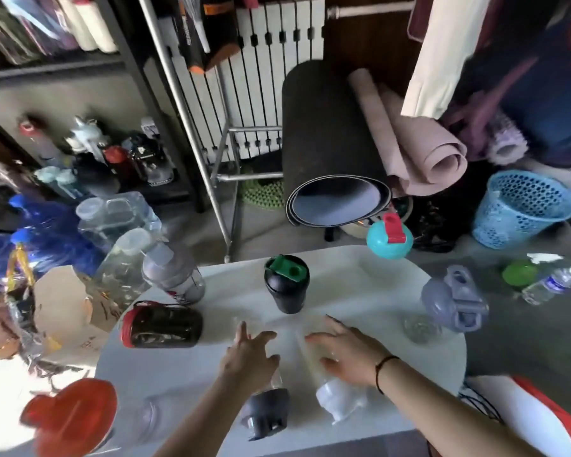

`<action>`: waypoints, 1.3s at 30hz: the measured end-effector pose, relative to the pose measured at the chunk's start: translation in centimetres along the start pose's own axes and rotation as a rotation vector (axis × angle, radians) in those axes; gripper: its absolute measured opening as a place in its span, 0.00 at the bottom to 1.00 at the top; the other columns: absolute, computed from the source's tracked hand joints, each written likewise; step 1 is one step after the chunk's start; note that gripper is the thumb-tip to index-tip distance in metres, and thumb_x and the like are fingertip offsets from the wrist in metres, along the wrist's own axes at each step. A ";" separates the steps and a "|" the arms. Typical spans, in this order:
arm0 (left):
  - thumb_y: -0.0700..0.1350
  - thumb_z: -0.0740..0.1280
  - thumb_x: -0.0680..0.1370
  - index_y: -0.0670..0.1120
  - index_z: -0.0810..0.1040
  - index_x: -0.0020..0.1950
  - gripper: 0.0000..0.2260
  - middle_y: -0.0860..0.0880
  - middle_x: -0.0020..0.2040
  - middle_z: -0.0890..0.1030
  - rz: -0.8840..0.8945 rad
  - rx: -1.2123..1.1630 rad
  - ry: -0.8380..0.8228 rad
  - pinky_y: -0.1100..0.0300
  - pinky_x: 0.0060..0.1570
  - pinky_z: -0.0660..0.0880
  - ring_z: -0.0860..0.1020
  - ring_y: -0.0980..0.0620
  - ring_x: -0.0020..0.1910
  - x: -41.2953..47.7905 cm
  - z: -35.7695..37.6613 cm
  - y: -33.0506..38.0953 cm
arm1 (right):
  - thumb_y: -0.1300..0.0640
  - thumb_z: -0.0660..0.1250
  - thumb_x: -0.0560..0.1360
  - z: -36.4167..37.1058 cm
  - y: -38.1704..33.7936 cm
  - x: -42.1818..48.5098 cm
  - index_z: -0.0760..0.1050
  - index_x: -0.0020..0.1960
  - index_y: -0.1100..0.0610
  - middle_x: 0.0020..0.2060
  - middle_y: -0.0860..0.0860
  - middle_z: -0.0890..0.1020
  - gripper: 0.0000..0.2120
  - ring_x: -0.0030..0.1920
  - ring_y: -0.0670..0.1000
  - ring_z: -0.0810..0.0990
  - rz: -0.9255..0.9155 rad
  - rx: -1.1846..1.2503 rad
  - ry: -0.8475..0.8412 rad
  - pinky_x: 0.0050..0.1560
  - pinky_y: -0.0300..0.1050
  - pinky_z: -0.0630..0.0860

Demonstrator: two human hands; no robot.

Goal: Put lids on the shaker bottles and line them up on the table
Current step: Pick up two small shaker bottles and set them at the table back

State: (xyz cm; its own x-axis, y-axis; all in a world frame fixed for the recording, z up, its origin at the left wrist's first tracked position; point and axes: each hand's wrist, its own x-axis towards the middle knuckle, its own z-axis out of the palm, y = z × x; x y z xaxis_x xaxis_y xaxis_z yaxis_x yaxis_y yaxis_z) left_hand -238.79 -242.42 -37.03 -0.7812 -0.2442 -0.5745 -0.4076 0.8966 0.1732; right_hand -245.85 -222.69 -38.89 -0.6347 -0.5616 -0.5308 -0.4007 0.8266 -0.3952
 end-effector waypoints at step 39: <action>0.56 0.64 0.74 0.60 0.74 0.64 0.18 0.50 0.68 0.72 0.239 -0.057 0.299 0.57 0.66 0.67 0.70 0.47 0.67 -1.2 4.2 -2.1 | 0.47 0.65 0.75 3.7 5.4 -7.7 0.59 0.74 0.49 0.72 0.53 0.66 0.30 0.57 0.49 0.75 0.186 0.555 0.479 0.56 0.39 0.71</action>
State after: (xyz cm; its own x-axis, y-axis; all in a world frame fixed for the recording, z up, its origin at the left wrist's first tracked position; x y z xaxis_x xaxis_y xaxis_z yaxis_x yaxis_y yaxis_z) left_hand -235.02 -242.45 -40.10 -0.9572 -0.1355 -0.2559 -0.2168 0.9211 0.3233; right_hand -240.64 -214.04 -39.71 -0.9278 -0.2321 -0.2922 0.0523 0.6944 -0.7177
